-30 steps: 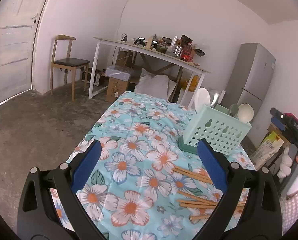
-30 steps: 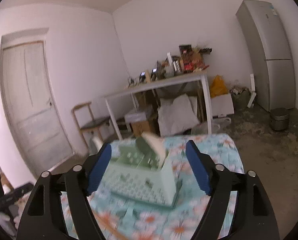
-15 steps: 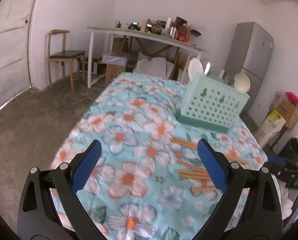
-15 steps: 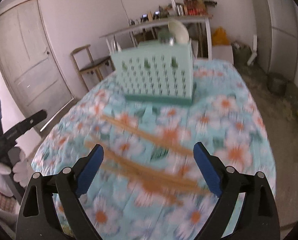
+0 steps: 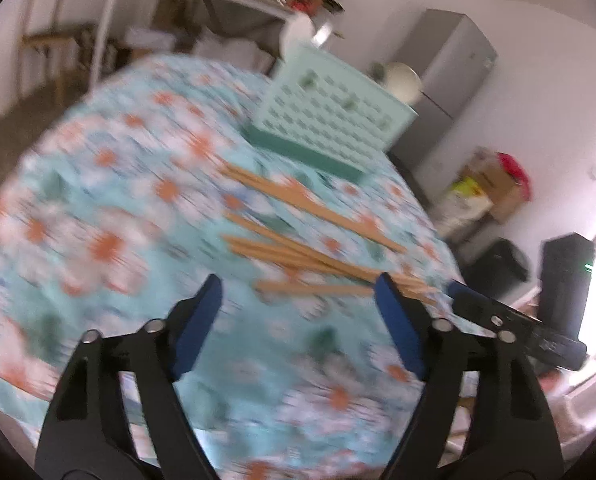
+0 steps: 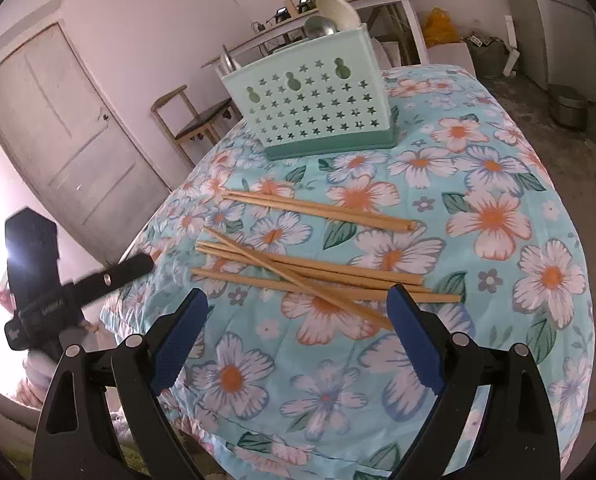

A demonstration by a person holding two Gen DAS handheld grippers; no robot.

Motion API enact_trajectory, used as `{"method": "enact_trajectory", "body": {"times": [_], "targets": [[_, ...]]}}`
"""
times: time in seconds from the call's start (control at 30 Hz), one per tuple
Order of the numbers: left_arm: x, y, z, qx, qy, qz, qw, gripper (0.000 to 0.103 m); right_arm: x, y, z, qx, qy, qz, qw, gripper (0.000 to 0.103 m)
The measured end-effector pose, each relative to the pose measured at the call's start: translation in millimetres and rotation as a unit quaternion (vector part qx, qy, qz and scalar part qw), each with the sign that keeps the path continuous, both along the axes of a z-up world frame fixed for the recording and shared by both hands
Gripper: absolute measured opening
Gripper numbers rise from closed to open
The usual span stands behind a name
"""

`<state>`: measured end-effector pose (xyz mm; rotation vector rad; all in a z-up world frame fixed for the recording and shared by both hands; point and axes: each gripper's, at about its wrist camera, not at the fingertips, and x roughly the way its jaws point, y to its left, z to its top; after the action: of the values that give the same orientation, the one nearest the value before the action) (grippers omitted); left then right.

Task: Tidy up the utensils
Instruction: 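Move both tools toward the wooden chopsticks on the bedspread, then close the left tool on a bundle of wooden chopsticks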

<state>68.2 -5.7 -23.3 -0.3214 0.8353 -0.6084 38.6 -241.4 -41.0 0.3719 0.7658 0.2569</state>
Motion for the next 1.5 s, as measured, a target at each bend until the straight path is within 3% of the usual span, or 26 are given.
{"method": "enact_trajectory", "body": {"times": [0.17, 0.27, 0.43, 0.53, 0.7, 1.0, 1.3, 1.43, 1.5], "targets": [[4, -18, -15, -0.045, 0.053, -0.032, 0.9971, 0.050, 0, -12, -3, 0.021, 0.002, -0.005, 1.000, 0.087], [12, -21, -28, -0.084, 0.100, -0.030, 0.9910, 0.046, 1, -17, -7, 0.030, 0.003, -0.007, 1.000, 0.087], [28, -14, -50, -0.148, 0.164, 0.007, 0.9752, 0.044, 2, -23, -11, 0.043, -0.001, -0.011, 0.999, 0.087], [38, -5, -59, -0.187, 0.189, 0.041, 0.9632, 0.035, 3, -27, -15, 0.052, -0.002, -0.013, 0.999, 0.086], [47, -2, -68, -0.199, 0.215, 0.081, 0.9527, 0.016, 6, -32, -20, 0.060, 0.000, -0.015, 0.998, 0.086], [48, 3, -71, -0.212, 0.229, 0.109, 0.9437, 0.014, 6, -35, -24, 0.069, -0.001, -0.020, 0.997, 0.084], [34, 34, -56, -0.188, 0.221, 0.125, 0.9489, 0.012, 2, -37, -17, 0.066, -0.010, -0.026, 0.997, 0.083], [29, 59, -54, -0.197, 0.232, 0.152, 0.9404, 0.013, 2, -37, -17, 0.069, -0.012, -0.023, 0.997, 0.083], [30, 66, -60, -0.225, 0.257, 0.154, 0.9272, 0.027, 3, -34, -17, 0.070, -0.012, -0.020, 0.997, 0.083]]}}
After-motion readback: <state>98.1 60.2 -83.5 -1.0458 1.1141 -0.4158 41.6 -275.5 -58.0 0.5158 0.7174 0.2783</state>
